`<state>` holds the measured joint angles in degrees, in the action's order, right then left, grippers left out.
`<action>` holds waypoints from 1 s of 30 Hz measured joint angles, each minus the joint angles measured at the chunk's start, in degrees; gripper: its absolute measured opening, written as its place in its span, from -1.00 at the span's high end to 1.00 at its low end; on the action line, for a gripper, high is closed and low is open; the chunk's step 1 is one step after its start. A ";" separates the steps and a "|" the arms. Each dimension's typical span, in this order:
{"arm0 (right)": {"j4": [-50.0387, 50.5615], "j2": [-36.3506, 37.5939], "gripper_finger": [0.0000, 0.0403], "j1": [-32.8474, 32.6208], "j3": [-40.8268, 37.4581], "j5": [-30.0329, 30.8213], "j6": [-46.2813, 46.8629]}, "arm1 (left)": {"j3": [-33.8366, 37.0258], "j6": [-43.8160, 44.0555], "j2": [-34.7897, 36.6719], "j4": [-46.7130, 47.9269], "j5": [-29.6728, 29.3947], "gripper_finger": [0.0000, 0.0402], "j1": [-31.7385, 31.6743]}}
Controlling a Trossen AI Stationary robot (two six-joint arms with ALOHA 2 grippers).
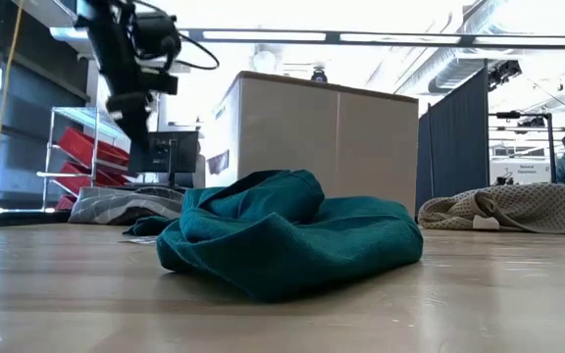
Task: Fold towel
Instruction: Fold the green towel
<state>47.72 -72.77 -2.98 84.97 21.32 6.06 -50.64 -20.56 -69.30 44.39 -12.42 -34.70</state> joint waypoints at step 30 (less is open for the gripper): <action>1.17 0.00 1.00 0.00 0.00 1.64 2.52 | -2.41 8.33 -22.38 3.77 6.18 0.94 -13.78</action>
<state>48.89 -72.77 -2.98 84.97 22.96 8.58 -53.05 -12.23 -91.69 48.16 -6.24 -48.49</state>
